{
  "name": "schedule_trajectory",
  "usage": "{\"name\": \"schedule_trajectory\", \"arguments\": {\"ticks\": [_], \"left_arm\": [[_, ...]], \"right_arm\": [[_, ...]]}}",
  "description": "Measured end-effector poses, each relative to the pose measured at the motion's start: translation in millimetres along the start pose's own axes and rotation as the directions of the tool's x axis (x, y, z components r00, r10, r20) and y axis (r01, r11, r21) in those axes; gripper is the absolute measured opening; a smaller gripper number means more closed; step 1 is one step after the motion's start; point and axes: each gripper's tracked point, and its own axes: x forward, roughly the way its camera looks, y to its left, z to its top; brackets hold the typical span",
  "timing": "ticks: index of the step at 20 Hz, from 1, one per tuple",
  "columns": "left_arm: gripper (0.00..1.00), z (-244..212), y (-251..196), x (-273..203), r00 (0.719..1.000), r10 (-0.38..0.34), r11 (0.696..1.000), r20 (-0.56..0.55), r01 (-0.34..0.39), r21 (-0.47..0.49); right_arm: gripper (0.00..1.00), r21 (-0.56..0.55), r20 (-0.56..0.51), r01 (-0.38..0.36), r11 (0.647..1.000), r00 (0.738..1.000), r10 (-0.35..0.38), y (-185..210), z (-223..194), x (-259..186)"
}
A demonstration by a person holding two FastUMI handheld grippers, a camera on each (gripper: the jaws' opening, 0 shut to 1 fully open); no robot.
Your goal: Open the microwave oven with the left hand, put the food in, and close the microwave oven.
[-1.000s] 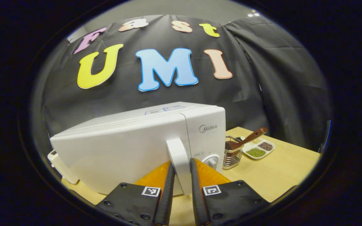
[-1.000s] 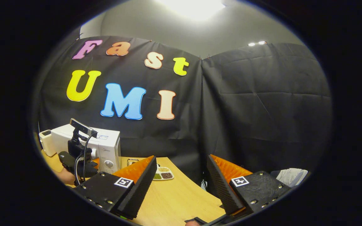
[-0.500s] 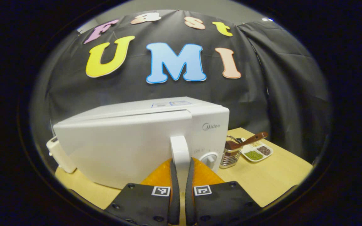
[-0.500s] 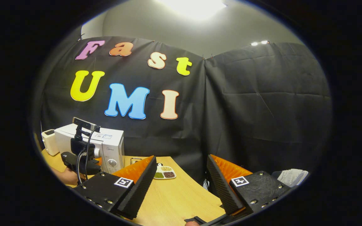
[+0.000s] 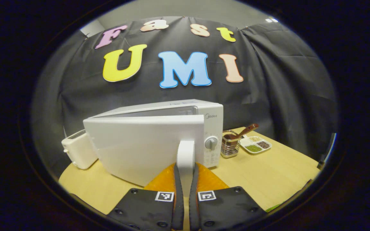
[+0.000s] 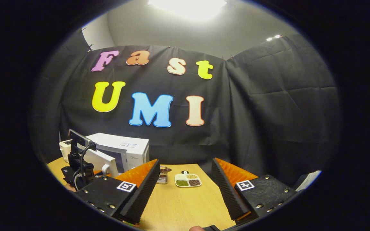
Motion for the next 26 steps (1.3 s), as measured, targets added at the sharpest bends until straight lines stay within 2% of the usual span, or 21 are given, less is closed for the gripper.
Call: {"name": "schedule_trajectory", "arguments": {"ticks": [6,12,15,19,23,26], "left_arm": [[0.13,-18.1,32.7,-54.6,0.995,0.100,0.995,-0.028,-0.100,-0.012],[0.13,-33.5,73.6,-99.5,0.983,0.176,0.983,-0.053,-0.178,-0.035],[0.12,-41.7,96.2,-119.7,0.981,0.184,0.982,-0.058,-0.186,-0.034],[0.12,-50.8,136.6,-144.1,0.981,0.177,0.984,-0.074,-0.179,-0.014],[0.13,-62.7,190.7,-167.8,0.972,0.219,0.975,-0.084,-0.222,-0.022],[0.12,-67.1,213.7,-174.6,0.981,0.177,0.983,-0.077,-0.180,-0.027]], "right_arm": [[0.97,0.019,0.022,-0.202,0.979,0.979,0.202,26.0,-0.4,-2.6],[0.97,0.045,0.043,-0.321,0.946,0.947,0.319,61.6,3.7,-15.7],[0.98,0.033,0.049,-0.342,0.939,0.939,0.341,81.5,4.5,-18.2],[0.98,0.102,0.038,-0.375,0.921,0.927,0.373,129.3,3.8,-27.6],[0.98,0.071,0.030,-0.388,0.919,0.922,0.386,166.8,5.2,-39.6],[0.98,0.068,0.027,-0.385,0.920,0.923,0.384,193.9,7.1,-45.6]]}}
